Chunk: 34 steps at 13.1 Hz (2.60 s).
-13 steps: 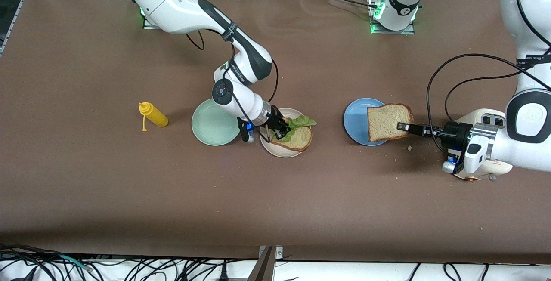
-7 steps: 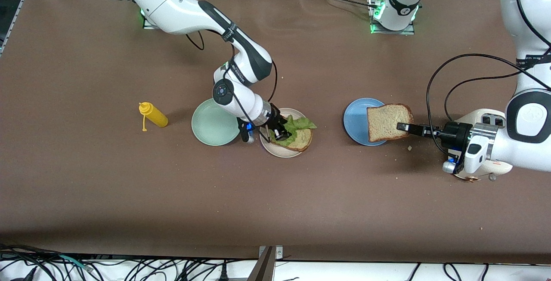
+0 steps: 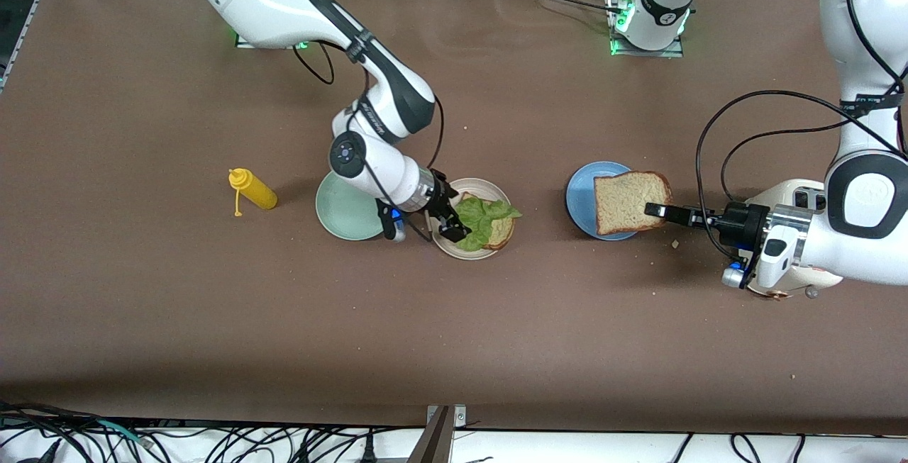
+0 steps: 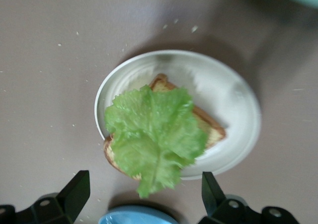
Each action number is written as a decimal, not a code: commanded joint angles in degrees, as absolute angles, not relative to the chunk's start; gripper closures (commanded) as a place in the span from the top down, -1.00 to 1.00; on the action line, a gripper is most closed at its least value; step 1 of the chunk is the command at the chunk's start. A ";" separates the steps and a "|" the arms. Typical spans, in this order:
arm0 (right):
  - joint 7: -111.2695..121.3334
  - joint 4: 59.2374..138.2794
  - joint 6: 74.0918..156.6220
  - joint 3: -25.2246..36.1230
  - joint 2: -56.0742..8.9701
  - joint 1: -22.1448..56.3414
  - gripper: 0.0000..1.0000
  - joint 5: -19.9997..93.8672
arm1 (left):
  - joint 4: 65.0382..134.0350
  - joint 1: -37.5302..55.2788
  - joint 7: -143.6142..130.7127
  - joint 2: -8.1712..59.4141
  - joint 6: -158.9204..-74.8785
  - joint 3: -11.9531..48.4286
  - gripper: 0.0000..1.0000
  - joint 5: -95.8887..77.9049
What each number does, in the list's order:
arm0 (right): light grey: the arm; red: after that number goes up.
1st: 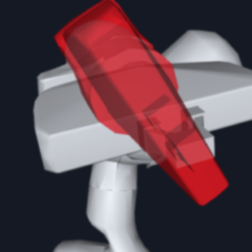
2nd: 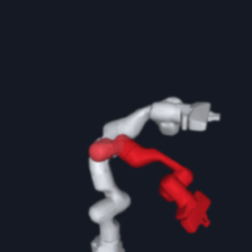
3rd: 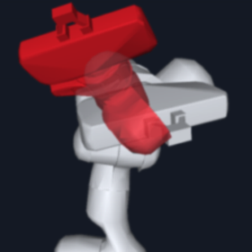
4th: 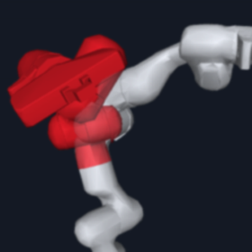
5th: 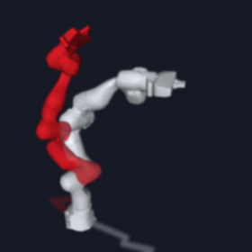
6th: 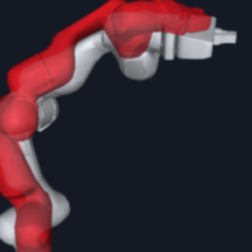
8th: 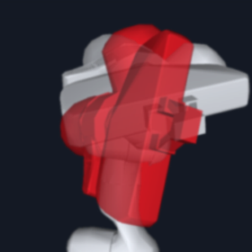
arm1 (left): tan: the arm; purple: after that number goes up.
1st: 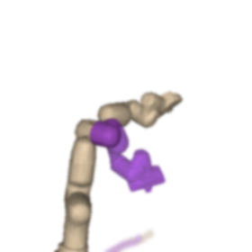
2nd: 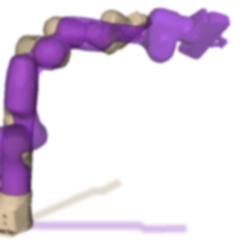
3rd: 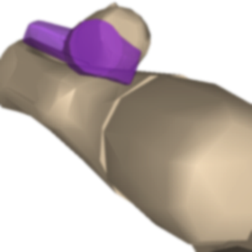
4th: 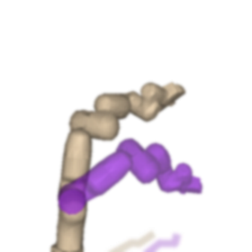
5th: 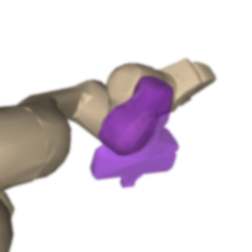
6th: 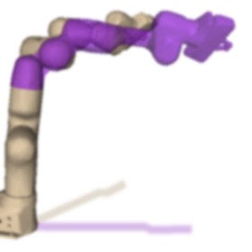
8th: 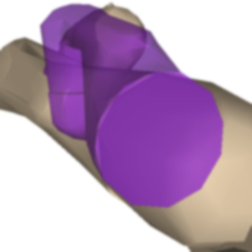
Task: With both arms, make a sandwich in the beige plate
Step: 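Withdraw the right gripper while the left gripper carries the bread to the plate, then lower the bread onto the lettuce and open the left gripper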
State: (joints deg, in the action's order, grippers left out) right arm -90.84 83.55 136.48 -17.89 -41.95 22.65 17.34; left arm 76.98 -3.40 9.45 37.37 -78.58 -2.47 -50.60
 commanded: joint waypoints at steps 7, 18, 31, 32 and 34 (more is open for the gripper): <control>-55.60 84.99 93.46 -10.47 -20.94 10.74 0.99 10.40 | 77.08 6.05 18.64 38.67 -85.59 -2.81 -1.00 -56.86; -3.25 95.87 101.58 -1.58 -9.68 -0.79 0.98 -2.11 | 83.13 18.71 16.00 38.94 -100.35 -2.81 -1.00 -61.79; -1.67 95.54 101.60 -1.49 -9.58 -0.79 0.99 -2.81 | 84.46 22.94 17.05 43.41 -107.84 -2.81 -1.00 -64.07; -1.67 95.54 101.60 -1.41 -9.67 -0.79 0.99 -2.81 | 84.29 23.03 17.49 44.20 -108.02 -2.81 -1.00 -64.33; -1.67 95.62 101.60 -1.41 -9.67 -0.79 0.99 -2.81 | 84.37 23.64 17.93 44.56 -108.54 -2.81 -1.00 -65.65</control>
